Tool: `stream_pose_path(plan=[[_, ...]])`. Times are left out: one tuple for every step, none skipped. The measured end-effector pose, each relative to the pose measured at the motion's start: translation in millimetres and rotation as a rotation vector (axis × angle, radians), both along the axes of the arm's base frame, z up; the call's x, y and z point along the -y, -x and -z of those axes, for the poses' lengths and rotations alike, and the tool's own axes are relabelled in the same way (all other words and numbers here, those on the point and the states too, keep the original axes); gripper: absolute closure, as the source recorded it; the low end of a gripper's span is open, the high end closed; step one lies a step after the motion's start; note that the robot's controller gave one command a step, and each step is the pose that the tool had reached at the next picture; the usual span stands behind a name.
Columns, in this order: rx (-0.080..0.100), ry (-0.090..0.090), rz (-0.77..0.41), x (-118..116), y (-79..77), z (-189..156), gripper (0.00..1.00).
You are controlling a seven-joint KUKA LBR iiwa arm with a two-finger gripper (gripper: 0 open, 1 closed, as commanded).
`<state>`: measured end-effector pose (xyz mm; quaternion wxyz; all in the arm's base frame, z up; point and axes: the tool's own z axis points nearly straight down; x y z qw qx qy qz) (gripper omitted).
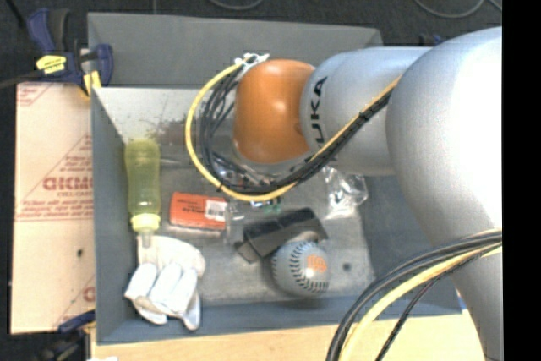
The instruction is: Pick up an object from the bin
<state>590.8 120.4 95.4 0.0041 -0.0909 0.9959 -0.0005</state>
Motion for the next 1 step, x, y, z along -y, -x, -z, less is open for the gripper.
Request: stream_pose_path(plan=[[0.005,-0.004,-0.098,-38.7,7.9,16.5,1.0]])
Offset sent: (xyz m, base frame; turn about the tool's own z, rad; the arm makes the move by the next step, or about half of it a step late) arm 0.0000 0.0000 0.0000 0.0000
